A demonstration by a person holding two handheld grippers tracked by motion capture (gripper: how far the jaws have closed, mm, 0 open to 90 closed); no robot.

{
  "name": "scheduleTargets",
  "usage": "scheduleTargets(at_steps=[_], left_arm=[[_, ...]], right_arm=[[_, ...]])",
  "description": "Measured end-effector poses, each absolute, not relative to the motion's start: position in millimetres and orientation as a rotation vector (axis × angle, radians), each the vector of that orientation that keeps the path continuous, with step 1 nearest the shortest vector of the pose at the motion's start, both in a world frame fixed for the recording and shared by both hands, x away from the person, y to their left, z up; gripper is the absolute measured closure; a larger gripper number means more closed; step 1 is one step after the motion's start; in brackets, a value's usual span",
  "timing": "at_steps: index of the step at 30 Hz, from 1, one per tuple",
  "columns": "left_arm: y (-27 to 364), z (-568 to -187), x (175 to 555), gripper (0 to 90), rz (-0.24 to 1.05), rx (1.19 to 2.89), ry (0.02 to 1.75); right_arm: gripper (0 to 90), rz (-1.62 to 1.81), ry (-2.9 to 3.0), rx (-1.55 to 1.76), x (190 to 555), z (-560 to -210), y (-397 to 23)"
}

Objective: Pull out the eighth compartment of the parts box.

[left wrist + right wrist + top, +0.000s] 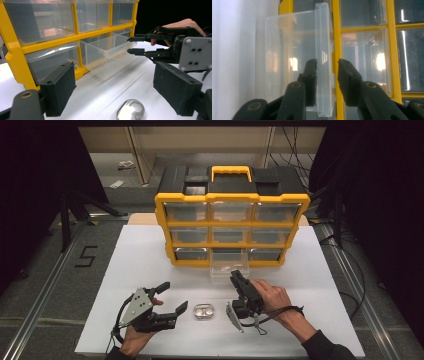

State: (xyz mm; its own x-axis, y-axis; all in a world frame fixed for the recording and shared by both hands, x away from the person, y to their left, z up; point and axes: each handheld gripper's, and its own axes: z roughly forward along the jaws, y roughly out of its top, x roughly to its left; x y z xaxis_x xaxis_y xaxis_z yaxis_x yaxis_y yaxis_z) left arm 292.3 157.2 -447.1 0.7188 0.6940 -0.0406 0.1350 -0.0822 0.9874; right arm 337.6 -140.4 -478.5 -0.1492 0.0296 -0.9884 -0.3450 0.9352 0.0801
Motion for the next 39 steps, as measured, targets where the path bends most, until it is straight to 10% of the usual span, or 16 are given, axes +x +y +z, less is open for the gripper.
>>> scheduleTargets(at_steps=[39], left_arm=[[155.6,-446.8,293.9,17.4,0.521,1.615,0.676]], right_arm=[[32.4,0.846,2.203,0.052,316.4,-433.1,-124.8]])
